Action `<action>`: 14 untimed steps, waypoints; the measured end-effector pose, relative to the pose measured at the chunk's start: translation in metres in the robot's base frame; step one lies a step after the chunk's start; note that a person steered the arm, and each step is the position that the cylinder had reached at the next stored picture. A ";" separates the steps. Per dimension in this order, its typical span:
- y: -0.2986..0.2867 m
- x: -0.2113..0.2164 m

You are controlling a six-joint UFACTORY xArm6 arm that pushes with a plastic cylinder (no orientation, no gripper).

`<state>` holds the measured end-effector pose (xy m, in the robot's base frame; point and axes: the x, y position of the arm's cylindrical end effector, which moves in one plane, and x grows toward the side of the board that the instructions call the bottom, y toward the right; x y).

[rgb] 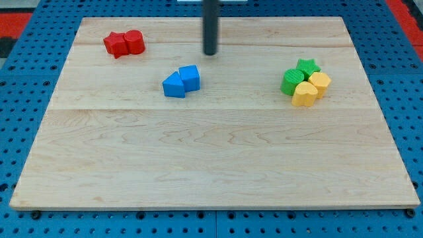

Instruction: Push the blue blocks into the green blocks

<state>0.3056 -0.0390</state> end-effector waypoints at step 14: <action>0.111 0.020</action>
<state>0.3252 0.0719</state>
